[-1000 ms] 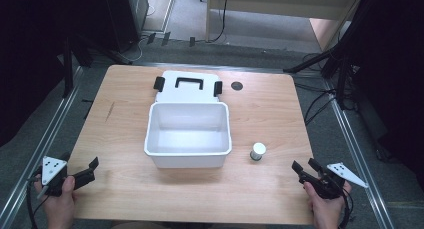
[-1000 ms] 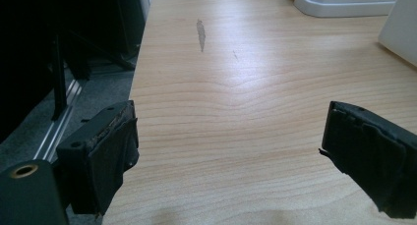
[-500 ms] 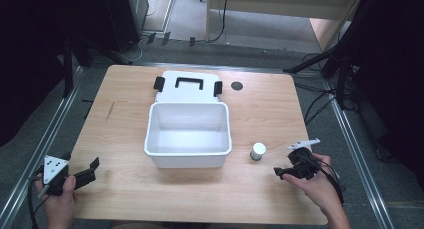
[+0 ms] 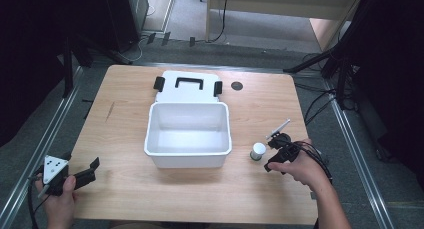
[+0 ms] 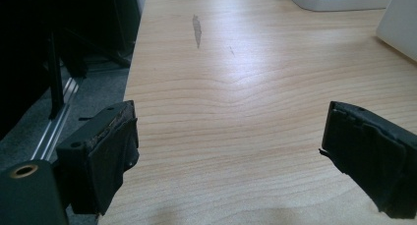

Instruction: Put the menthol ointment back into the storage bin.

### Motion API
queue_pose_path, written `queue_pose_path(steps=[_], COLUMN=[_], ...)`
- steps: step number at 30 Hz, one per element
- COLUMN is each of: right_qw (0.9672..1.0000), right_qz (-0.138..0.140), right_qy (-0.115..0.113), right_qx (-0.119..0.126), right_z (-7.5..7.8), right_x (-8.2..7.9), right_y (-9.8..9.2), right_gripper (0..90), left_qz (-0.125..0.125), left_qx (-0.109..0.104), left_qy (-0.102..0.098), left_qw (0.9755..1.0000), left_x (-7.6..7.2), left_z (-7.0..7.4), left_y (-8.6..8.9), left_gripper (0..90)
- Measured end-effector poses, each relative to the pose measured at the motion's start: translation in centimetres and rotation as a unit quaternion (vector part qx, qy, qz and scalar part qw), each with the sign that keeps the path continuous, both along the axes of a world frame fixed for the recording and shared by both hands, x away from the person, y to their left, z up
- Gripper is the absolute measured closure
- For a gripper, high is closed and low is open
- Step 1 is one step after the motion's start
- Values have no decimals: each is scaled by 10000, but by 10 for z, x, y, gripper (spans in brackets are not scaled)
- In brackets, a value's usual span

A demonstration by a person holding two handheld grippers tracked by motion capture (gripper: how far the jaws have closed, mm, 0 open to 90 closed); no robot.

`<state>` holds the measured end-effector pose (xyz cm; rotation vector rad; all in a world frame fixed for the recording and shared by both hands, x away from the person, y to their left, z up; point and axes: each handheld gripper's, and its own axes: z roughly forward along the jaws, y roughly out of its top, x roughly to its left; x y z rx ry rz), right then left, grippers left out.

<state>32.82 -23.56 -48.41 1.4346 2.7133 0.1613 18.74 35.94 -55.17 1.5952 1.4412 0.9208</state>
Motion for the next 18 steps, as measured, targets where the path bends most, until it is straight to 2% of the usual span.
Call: queue_pose_path(steps=[2, 6, 10, 18], right_qw=[9999, 9997, 9996, 9998], right_qz=[6, 106, 84, 63], right_qy=[103, 105, 103, 55], right_qx=[-82, -203, -264, -178], right_z=[2, 5, 8, 13], right_x=[7, 15, 22, 32], right_y=[8, 18, 28, 38], right_gripper=[266, 270, 281, 326], left_qz=[1, 3, -1, -9], left_qx=[3, -6, 1, -10], left_qy=[5, 5, 4, -3], left_qw=[10000, 10000, 10000, 10000], left_x=[0, 0, 0, 0], left_z=[0, 0, 0, 0], left_y=[0, 0, 0, 0], left_gripper=[78, 78, 77, 78])
